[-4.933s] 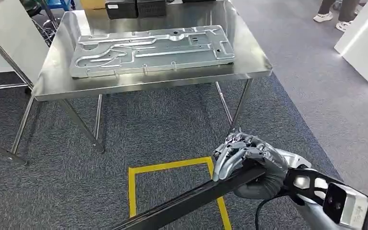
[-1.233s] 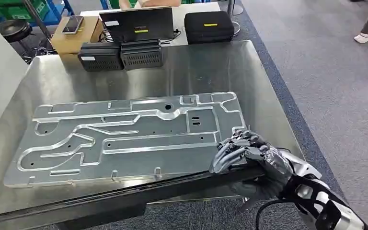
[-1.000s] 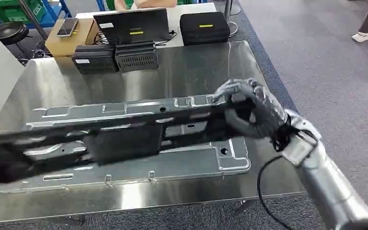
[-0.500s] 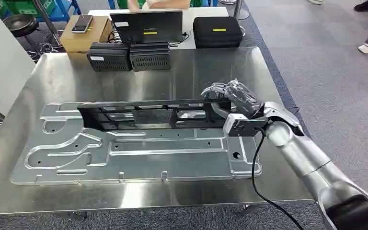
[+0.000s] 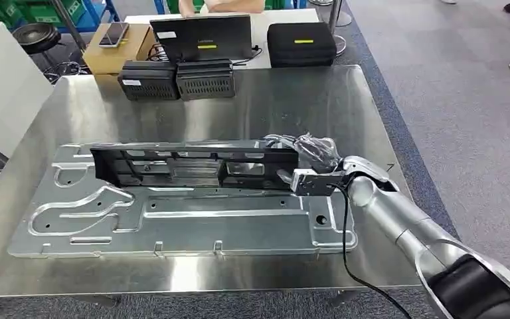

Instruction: Take the parts from the cabinet and place them on the table.

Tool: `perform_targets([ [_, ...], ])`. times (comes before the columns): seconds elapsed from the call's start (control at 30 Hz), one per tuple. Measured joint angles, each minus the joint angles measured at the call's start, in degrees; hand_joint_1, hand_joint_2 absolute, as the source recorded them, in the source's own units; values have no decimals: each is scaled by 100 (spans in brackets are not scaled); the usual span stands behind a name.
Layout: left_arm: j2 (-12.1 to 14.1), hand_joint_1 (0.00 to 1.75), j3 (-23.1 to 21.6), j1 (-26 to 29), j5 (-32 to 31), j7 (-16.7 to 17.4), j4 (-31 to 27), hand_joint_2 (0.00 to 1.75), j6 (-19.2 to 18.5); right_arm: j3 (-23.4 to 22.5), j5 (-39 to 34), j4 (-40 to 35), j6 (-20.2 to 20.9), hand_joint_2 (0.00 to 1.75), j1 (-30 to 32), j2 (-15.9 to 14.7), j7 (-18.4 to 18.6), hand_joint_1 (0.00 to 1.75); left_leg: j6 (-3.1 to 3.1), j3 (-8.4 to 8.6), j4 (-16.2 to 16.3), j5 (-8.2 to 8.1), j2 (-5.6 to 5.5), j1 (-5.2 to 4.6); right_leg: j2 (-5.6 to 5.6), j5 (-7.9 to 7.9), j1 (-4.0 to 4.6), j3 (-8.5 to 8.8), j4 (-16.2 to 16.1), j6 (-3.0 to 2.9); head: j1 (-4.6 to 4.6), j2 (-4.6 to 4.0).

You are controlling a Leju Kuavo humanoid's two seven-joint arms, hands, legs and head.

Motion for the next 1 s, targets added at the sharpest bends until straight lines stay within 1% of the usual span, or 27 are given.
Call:
perform_targets([
  [0.03, 0, 0, 0, 25, 0, -7, 0, 0, 28, 18, -42, 20, -26, 0, 0, 0, -18, 0, -8, -111, 174, 21, 2, 9, 1, -2, -1, 4, 0, 3, 0, 0],
  [0.07, 0, 0, 0, 39, -2, -7, 0, 0, 44, 46, -83, 28, -70, 0, 0, 0, -31, 0, -5, -78, 62, 159, 7, 15, 4, -5, -4, 13, 1, 6, 0, 0],
  [0.1, 0, 0, 0, 41, -2, -7, 0, 0, 52, 59, -125, 28, -103, 0, 1, 0, -42, 0, 2, 77, -309, 408, 11, 22, 10, -10, -8, 25, 1, 15, 0, 0],
  [0.17, 0, 0, 0, 35, -9, -9, 0, 0, 63, 68, -229, 2, -196, 0, -1, 0, -52, 0, 30, 558, -1355, 927, -5, 31, 15, -30, -11, 62, 1, 47, 0, 0],
  [0.2, 0, 0, 0, 36, -13, -9, 0, 0, 63, 61, -297, -44, -266, 0, -6, 0, -52, 0, 67, 643, -1574, 874, -42, 19, 23, -38, 15, 61, 11, 84, 0, 0],
  [0.23, 0, 0, 0, 41, -13, -11, 0, 0, 63, 48, -341, -83, -313, 0, -11, -2, -44, 0, 124, 649, -1584, 915, -40, -7, 60, -32, 16, 53, 9, 127, 0, 0],
  [0.27, 0, 0, 0, 52, -13, -11, 0, 0, 63, 39, -376, -142, -341, 0, -12, -2, -30, 0, 152, 633, -1572, 908, -35, -14, 55, -23, 12, 53, -4, 155, 0, 0],
  [0.3, 0, 0, 0, 64, -15, -11, 0, 0, 63, 33, -389, -186, -360, 0, -11, -2, -13, 0, 191, 630, -1572, 911, -34, -29, 56, -9, 2, 63, -35, 199, 0, 0],
  [0.33, 0, 0, 0, 65, -15, -11, 0, 0, 63, 20, -409, -217, -376, 0, -14, -2, -2, 0, 246, 646, -1619, 941, -25, -19, 58, 3, 19, 78, -61, 245, 0, 0],
  [0.37, 0, 0, 0, 59, -20, -11, 0, 0, 63, 2, -422, -243, -387, 0, -12, 8, -2, 0, 301, 688, -1686, 988, -17, 28, 58, -46, -5, 68, -17, 263, 0, 0],
  [0.4, -4, 0, 0, 47, -20, -11, 0, 0, 63, -15, -430, -249, -396, 0, -18, 37, 0, 0, 334, 697, -1711, 1000, -20, 20, 78, -184, 7, 1, 142, 249, 0, 0],
  [0.43, -4, 0, 0, 40, -24, -11, 0, 0, 61, -48, -450, -251, -426, 0, -21, 79, 2, 0, 364, 691, -1710, 1004, -16, 16, 96, -415, 5, -172, 528, 236, 0, 0],
  [0.47, -2, 0, 0, 43, -39, -11, 0, 0, 59, -77, -481, -254, -474, 0, -10, 109, 2, 0, 369, 690, -1709, 1002, -16, 5, 109, -624, 3, -377, 985, 234, 2, 0],
  [0.5, -2, 0, 0, 51, -48, -15, 0, 0, 59, -107, -520, -282, -547, 0, 14, 136, 4, 0, 380, 688, -1707, 996, -16, -9, 111, -781, 4, -580, 1408, 234, 0, 0],
  [0.53, -2, 0, 0, 61, -55, -20, 0, 0, 59, -144, -573, -330, -643, 0, 41, 162, 11, 0, 384, 686, -1698, 994, -15, -23, 110, -833, 5, -715, 1681, 232, 0, 0],
  [0.57, -2, 0, 0, 65, -59, -24, 0, 0, 54, -206, -601, -383, -761, 0, 63, 188, 18, 0, 389, 689, -1689, 989, -14, -39, 111, -739, 5, -720, 1671, 220, 2, 0],
  [0.6, -2, 0, -2, 65, -70, -26, 0, 0, 50, -294, -620, -454, -926, 0, 69, 216, 20, 0, 396, 691, -1676, 982, -14, -49, 111, -524, 9, -590, 1381, 196, 0, 0],
  [0.63, -2, 0, -4, 65, -87, -26, 0, 0, 48, -401, -623, -539, -1101, 0, 60, 247, 22, 0, 397, 695, -1655, 970, -12, -60, 107, -220, 28, -323, 825, 152, 0, 0],
  [0.67, -2, 0, -9, 65, -109, -26, 0, 0, 46, -498, -623, -625, -1232, 0, 48, 269, 24, 0, 385, 697, -1632, 955, -11, -67, 95, -9, 62, -93, 349, 102, 0, 0],
  [0.7, -4, 0, -11, 68, -114, -26, 2, 0, 46, -596, -623, -704, -1320, 0, 29, 293, 35, 0, 372, 681, -1623, 942, -2, -66, 28, -36, 109, 44, 80, 39, 0, 0],
  [0.73, -7, 0, -15, 69, -120, -26, 2, 0, 44, -663, -621, -757, -1344, 0, 4, 324, 55, 0, 340, 658, -1581, 924, 6, -106, 30, -35, 111, 55, -28, 65, 0, 0],
  [0.8, 0, 0, -22, 87, -122, -20, 2, 0, 44, -817, -621, -883, -1355, 0, 1, 358, 83, 0, 287, 665, -1607, 930, 48, -76, 87, -29, 134, 47, -16, 68, 0, 0],
  [0.83, 0, 0, -26, 88, -120, -20, 2, 0, 44, -840, -621, -910, -1357, 0, 2, 358, 90, 0, 272, 674, -1623, 934, 61, -76, 102, -16, 132, 47, -25, 52, 0, 0],
  [0.87, 24, 0, -33, 82, -120, -20, 0, 0, 46, -879, -618, -955, -1357, 0, 4, 358, 105, 0, 236, 671, -1596, 904, 63, -114, 100, 22, 56, 72, -86, 26, 0, 0],
  [0.9, 11, 0, -37, 82, -125, -20, 4, 0, 44, -892, -614, -993, -1357, 0, 4, 358, 112, 0, 186, 641, -1495, 812, 55, -87, 96, 34, 47, 89, -110, 14, 0, 0],
  [0.93, 11, 0, -39, 79, -125, -20, 4, 0, 44, -909, -610, -1030, -1357, 0, 1, 356, 114, 0, 139, 501, -1169, 587, 55, -62, 97, 38, 39, 88, -110, -6, -2, 0],
  [1.0, 20, 0, -39, 86, -125, -20, 4, 0, 46, -933, -610, -1043, -1355, 0, 11, 337, 116, 0, 67, 64, -198, 140, 56, 5, 102, 35, 39, 86, -107, -11, -2, 0],
])
